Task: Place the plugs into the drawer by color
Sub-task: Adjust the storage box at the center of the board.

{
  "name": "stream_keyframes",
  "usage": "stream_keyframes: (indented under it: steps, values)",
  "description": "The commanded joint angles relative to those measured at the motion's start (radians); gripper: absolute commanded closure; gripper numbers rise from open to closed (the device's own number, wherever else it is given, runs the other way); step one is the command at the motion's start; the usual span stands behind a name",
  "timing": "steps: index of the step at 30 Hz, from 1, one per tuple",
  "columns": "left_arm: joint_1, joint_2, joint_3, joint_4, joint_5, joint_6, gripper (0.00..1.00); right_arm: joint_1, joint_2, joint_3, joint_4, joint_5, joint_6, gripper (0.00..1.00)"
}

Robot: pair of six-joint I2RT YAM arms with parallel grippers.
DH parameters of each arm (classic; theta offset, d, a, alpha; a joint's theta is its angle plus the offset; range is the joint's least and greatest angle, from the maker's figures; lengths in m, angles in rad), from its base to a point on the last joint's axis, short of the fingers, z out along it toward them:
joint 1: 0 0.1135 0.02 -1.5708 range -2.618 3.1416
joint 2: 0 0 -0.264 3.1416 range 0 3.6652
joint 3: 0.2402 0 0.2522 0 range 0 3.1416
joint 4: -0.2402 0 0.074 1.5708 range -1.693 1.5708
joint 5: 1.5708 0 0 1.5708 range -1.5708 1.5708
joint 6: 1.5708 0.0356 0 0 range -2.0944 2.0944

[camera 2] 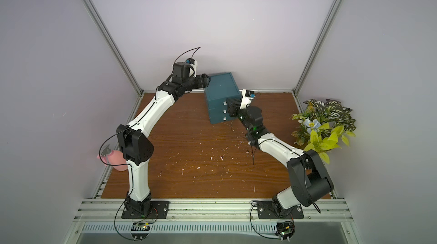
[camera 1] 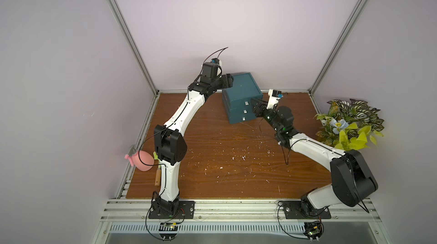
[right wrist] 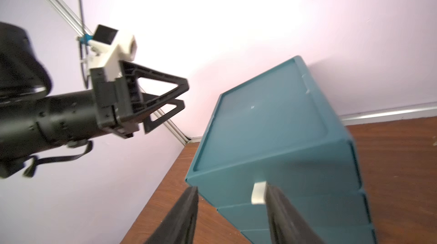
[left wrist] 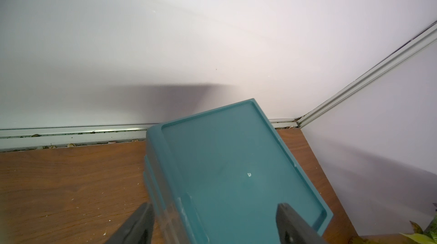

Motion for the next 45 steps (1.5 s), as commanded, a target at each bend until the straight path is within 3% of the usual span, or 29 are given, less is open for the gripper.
stream_keyframes:
  steps: [1, 6, 12, 17, 25, 33, 38, 45]
  values:
    - [0.002, 0.040, 0.048, -0.090, -0.033, -0.067, 0.26, -0.098, 0.040, 0.144, -0.310, -0.108, -0.028, 0.47]
    - [-0.009, 0.053, 0.054, -0.097, -0.040, -0.125, 0.26, -0.176, 0.187, 0.433, -0.572, -0.203, -0.046, 0.44]
    - [-0.019, 0.078, 0.036, -0.097, -0.002, -0.150, 0.27, -0.227, 0.322, 0.565, -0.628, -0.377, -0.009, 0.43]
    - [-0.024, 0.094, 0.027, -0.096, 0.057, -0.168, 0.32, -0.226, 0.343, 0.555, -0.572, -0.453, 0.026, 0.49]
    - [-0.034, 0.072, -0.039, -0.095, 0.061, -0.160, 0.40, -0.226, 0.309, 0.493, -0.531, -0.470, 0.039, 0.52]
    - [-0.034, 0.077, -0.051, -0.094, 0.065, -0.156, 0.58, -0.220, 0.254, 0.412, -0.488, -0.483, 0.057, 0.59]
    - [-0.034, 0.074, -0.045, -0.093, 0.068, -0.154, 0.59, -0.204, 0.220, 0.365, -0.483, -0.485, 0.061, 0.66]
    - [-0.036, 0.072, -0.034, -0.093, 0.074, -0.153, 0.59, -0.169, 0.177, 0.311, -0.485, -0.479, 0.065, 0.67]
